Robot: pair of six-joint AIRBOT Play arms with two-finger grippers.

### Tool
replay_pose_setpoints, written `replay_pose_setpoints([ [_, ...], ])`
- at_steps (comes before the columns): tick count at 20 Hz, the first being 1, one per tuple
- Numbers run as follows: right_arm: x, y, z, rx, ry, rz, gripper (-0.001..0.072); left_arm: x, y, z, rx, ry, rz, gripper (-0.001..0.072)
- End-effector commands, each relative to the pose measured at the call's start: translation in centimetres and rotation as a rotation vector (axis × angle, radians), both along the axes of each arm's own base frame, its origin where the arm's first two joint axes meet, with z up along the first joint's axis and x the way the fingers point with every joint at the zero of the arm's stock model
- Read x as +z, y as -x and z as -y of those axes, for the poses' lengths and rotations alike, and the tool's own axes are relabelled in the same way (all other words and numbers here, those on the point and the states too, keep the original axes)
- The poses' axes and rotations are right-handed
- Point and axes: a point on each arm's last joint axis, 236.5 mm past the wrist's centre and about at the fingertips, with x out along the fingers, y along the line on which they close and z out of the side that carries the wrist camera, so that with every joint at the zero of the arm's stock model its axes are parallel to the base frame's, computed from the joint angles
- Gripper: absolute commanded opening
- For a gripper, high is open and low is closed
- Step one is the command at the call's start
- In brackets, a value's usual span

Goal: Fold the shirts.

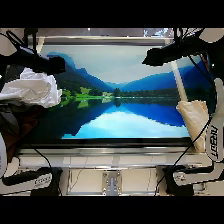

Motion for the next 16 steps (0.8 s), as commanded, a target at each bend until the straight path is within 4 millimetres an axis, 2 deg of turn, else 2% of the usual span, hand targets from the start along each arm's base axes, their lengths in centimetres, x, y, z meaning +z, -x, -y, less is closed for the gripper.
replay_pose_setpoints([
  [1,0.0,0.0,0.0,0.001,0.0,0.0,0.0022,0.0,0.0,0.0,0.0,0.0,0.001,0.001],
  [10,0.0,0.0,0.0,0.001,0.0,0.0,0.0022,-0.1,-0.1,0.0,0.0,-0.001,-0.001,0.0011],
  [16,0.0,0.0,0.0,0.0,0.0,0.0,0.0022,-2.4,-1.0,0.1,0.001,-0.005,-0.051,0.0011],
])
